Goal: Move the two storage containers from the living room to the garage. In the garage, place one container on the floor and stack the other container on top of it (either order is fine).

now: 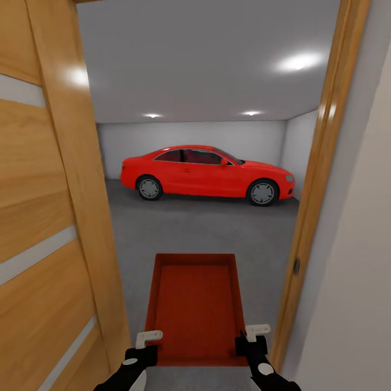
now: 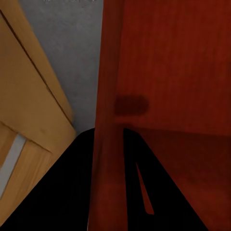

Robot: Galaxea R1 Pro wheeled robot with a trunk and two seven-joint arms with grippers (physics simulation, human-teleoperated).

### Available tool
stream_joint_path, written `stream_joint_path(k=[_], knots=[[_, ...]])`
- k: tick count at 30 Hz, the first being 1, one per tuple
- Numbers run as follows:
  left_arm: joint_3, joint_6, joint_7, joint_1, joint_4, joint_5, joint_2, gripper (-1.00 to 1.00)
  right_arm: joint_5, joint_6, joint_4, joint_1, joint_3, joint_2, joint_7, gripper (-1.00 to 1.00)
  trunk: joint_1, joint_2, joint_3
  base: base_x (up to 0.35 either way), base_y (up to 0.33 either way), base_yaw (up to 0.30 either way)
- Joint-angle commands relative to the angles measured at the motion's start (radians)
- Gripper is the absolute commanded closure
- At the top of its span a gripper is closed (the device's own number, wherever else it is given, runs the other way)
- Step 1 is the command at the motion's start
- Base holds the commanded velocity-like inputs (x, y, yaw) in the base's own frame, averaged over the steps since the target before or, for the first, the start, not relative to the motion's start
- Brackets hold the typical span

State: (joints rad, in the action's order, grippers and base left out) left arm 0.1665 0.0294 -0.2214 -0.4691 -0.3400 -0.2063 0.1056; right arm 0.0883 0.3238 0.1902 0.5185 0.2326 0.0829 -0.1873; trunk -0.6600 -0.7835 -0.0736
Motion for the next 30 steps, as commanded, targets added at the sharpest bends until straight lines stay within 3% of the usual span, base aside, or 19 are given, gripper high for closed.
stream_joint_path(k=[1,17,30], knots=[[-0.013,0.004,-0.019,0.0,0.001,-0.01,-0.002,1.0,0.008,0.078,0.002,0.001,-0.016,-0.006,-0.054,1.0,-0.001,-0.001,-0.002,0.28,0.0,0.0],[-0.013,0.004,-0.021,-0.001,0.002,-0.01,-0.001,1.0,0.01,0.077,0.002,0.001,-0.016,-0.006,-0.054,1.0,-0.001,-0.001,-0.002,0.291,0.164,0.0],[-0.013,0.003,-0.021,0.0,0.001,-0.01,-0.001,1.0,0.008,0.078,0.002,0.001,-0.016,-0.005,-0.054,1.0,-0.001,-0.001,-0.002,0.022,0.017,-0.151]])
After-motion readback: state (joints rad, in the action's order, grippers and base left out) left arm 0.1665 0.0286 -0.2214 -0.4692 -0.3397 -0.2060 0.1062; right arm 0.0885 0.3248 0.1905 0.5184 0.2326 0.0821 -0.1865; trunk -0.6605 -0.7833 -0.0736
